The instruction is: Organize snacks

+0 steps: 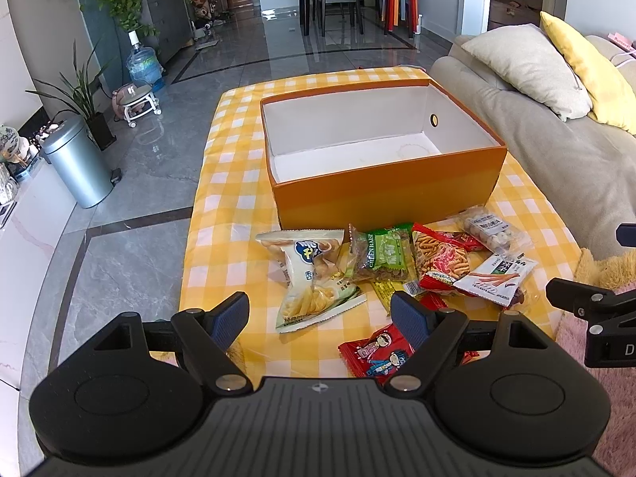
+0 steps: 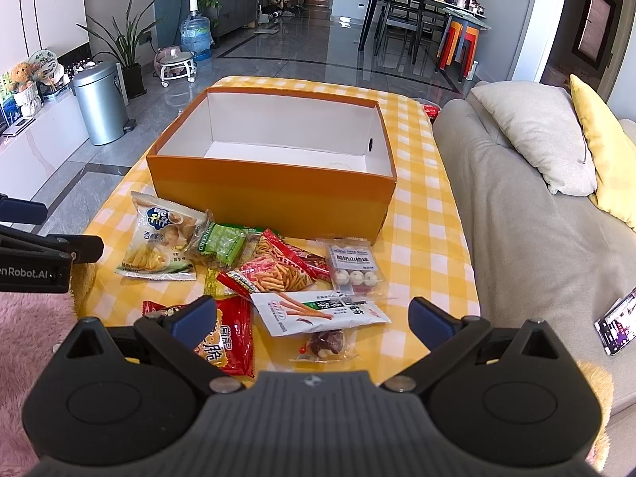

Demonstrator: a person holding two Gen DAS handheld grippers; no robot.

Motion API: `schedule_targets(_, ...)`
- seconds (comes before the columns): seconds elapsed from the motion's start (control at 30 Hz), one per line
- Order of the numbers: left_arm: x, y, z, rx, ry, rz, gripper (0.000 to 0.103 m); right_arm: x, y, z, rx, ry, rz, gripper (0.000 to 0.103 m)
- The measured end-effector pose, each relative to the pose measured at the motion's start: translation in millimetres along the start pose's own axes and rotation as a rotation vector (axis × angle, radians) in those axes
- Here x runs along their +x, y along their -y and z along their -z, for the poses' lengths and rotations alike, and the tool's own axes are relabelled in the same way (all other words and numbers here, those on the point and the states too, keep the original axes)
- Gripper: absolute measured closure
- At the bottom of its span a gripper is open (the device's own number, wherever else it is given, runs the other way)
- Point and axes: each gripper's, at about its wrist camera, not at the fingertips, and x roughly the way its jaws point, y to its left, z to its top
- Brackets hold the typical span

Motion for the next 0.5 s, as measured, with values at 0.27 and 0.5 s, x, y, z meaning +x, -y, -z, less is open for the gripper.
schedule_targets(0.27,-1.6,4.9,-0.6,0.050,-0.010,0.010,0.010,-0.7,1.0,0.2,-0.002,0.000,-0.016,0.004)
schedule_targets(0.5,4.9,13.3,-1.0,0.097,-0.043,0.109,0.023,8.0,9.1,2.7,0.039,-0.058,-0.078,0.005)
